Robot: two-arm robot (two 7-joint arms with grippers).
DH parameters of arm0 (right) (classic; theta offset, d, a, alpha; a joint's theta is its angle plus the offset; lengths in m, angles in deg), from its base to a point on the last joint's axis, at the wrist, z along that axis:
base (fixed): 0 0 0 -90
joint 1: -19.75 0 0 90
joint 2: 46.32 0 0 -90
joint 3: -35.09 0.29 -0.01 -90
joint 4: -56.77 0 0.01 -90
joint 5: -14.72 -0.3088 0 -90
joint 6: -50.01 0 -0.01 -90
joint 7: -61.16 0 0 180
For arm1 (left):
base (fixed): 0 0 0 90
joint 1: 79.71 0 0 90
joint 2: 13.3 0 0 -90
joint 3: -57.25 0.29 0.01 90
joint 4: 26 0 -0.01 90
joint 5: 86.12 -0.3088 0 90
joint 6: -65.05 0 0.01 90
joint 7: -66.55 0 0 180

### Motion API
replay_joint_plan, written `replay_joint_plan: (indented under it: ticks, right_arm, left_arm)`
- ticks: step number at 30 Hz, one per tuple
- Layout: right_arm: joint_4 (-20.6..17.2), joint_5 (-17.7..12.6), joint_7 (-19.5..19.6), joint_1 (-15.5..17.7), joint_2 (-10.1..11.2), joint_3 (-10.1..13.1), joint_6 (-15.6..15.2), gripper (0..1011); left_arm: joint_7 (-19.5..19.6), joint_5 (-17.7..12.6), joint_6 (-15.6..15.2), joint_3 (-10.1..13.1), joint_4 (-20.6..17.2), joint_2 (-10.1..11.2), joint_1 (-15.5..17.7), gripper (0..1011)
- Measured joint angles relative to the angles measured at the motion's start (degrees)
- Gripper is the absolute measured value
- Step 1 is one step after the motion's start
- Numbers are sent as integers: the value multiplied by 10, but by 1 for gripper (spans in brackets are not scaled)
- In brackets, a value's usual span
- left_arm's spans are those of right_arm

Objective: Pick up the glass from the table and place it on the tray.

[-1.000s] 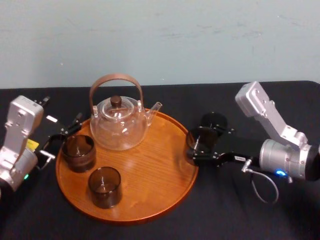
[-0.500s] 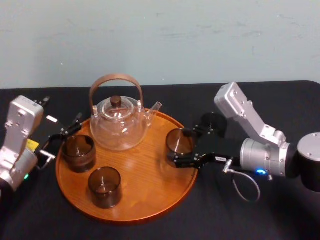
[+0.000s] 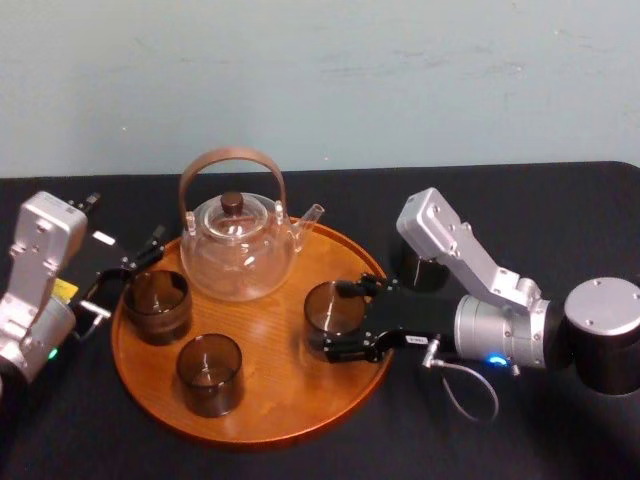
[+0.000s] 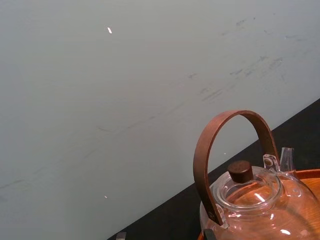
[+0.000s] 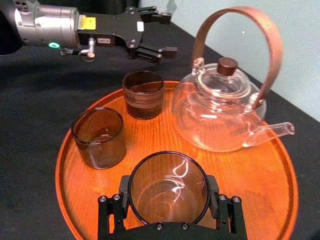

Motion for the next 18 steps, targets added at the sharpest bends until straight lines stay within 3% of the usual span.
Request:
replay_joint_plan:
  ticks: [18]
  right_arm:
    - [31,-5,-16,-11,-16,-22,11,904]
  left_arm:
    - [0,0,0,0,0,0,0,1001]
